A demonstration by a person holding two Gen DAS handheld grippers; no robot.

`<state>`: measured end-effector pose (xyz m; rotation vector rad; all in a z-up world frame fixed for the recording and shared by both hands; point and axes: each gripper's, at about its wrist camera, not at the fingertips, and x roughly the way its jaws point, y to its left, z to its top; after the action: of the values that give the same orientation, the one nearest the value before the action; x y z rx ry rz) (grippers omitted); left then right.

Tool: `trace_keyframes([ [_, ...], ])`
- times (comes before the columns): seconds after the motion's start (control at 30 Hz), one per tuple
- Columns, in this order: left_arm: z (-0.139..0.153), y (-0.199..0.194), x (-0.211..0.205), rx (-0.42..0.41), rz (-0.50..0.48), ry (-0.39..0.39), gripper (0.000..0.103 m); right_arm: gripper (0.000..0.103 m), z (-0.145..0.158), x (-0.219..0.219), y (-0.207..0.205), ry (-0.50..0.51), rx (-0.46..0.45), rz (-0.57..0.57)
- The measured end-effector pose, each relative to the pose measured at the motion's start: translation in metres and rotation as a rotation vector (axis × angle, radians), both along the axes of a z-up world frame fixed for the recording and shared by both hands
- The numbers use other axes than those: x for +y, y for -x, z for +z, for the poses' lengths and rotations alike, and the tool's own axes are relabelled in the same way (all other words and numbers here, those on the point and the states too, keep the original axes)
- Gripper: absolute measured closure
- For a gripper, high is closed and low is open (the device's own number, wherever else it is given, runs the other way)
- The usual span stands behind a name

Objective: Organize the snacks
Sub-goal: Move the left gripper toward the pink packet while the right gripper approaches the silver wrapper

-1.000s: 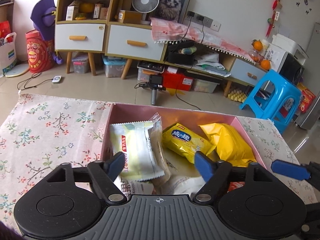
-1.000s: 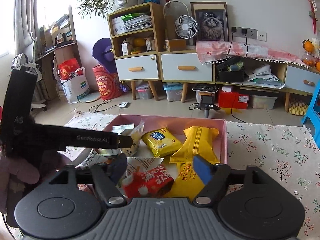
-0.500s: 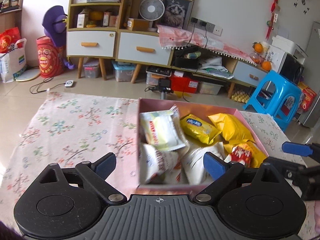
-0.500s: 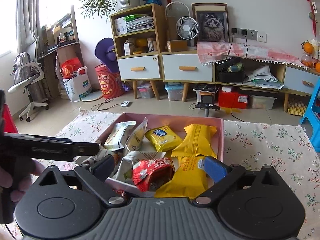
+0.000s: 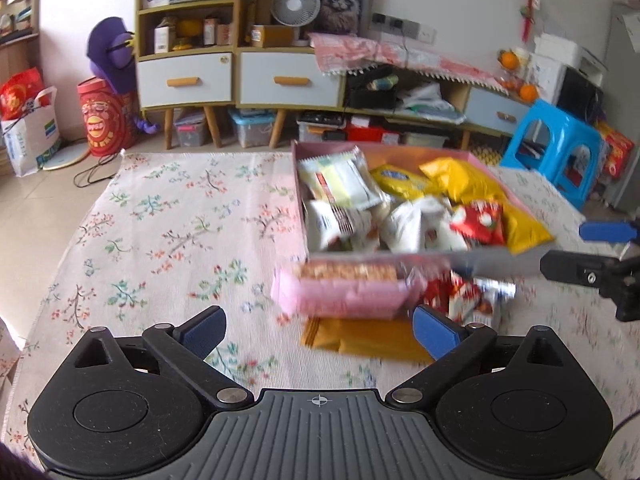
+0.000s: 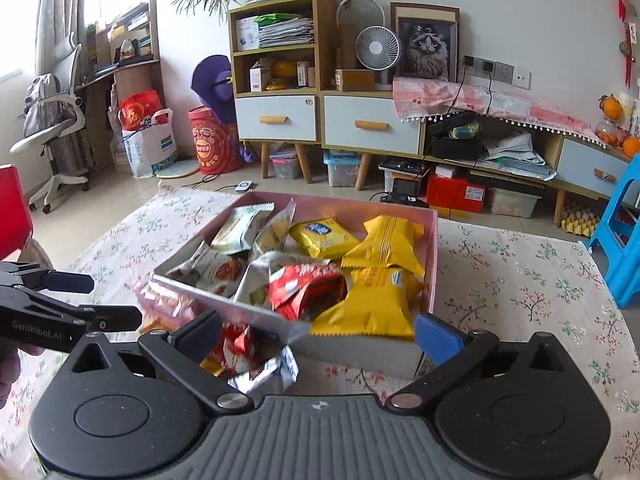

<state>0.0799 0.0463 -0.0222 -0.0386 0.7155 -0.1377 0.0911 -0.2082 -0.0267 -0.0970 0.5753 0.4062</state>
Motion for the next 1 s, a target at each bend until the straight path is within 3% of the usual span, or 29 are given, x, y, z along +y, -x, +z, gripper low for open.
trace_keyframes([
  [0.17, -0.011, 0.003, -0.002, -0.017, -0.016, -0.03, 0.003, 0.008, -0.012, 0.002, 0.006, 0.045, 0.003, 0.017],
  [0.5, -0.024, -0.013, -0.007, -0.047, 0.011, 0.071, 0.003, 0.008, -0.036, 0.019, 0.011, 0.123, 0.03, 0.074],
  [0.83, -0.034, -0.031, -0.008, -0.041, 0.043, 0.155, 0.003, 0.009, -0.044, 0.027, -0.005, 0.124, 0.096, 0.166],
  [1.0, -0.034, -0.033, -0.01, -0.04, 0.043, 0.17, 0.003, 0.016, -0.051, 0.032, -0.016, 0.151, 0.12, 0.19],
])
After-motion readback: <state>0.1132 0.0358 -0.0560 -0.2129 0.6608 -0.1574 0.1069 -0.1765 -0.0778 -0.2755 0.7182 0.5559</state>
